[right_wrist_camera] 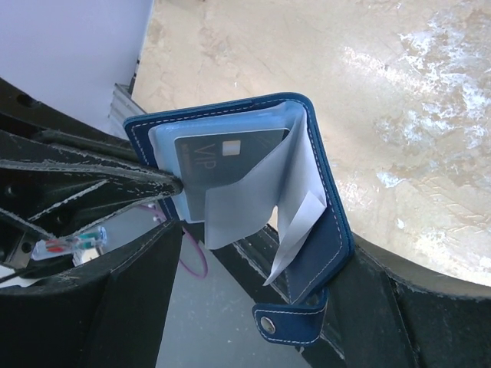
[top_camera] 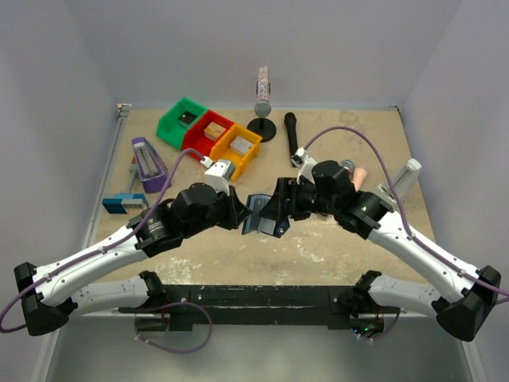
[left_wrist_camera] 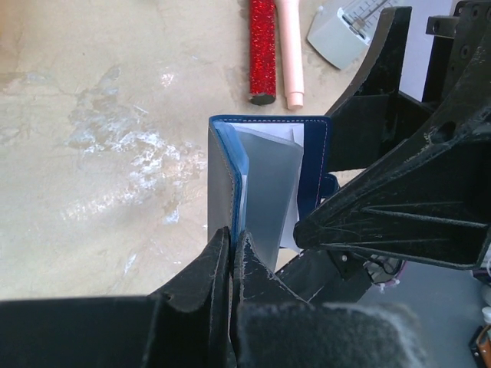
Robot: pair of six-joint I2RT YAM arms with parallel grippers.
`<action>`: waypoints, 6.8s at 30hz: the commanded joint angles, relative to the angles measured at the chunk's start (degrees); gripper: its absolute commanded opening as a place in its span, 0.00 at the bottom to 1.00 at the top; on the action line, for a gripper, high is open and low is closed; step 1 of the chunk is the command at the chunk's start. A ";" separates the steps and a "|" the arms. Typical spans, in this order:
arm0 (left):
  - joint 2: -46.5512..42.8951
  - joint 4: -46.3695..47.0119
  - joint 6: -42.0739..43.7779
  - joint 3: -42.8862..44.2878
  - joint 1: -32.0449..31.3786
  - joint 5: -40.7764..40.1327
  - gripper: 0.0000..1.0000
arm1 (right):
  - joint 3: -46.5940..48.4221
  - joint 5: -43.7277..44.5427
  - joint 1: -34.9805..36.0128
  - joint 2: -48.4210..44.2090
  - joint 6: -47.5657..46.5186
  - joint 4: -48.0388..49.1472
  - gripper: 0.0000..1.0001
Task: Take the credit cards out of the card holder
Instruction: Open the card holder at the center of the board, then remove the credit card from the card holder.
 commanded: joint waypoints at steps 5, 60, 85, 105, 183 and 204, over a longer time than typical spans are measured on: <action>1.31 -2.50 1.86 5.55 -2.49 -5.03 0.00 | 3.83 -0.41 -0.44 2.15 0.66 1.47 0.76; -11.18 18.49 -9.73 -29.86 7.09 -8.47 0.72 | -12.52 -9.63 -5.89 21.04 -6.37 22.21 0.00; 14.67 41.45 -11.59 -32.85 7.18 2.53 0.54 | -13.22 -7.70 -6.33 31.16 -4.70 23.53 0.00; 17.49 45.05 -14.22 -36.81 7.18 1.83 0.38 | -8.56 -5.50 -7.21 33.27 -11.73 16.41 0.16; 10.11 39.96 -15.28 -38.92 7.18 -0.63 0.44 | -8.83 -3.66 -6.68 36.78 -9.09 16.24 0.10; 10.01 38.28 -12.82 -35.41 7.26 -1.60 0.50 | -7.41 -3.12 -8.97 34.50 -11.03 13.15 0.11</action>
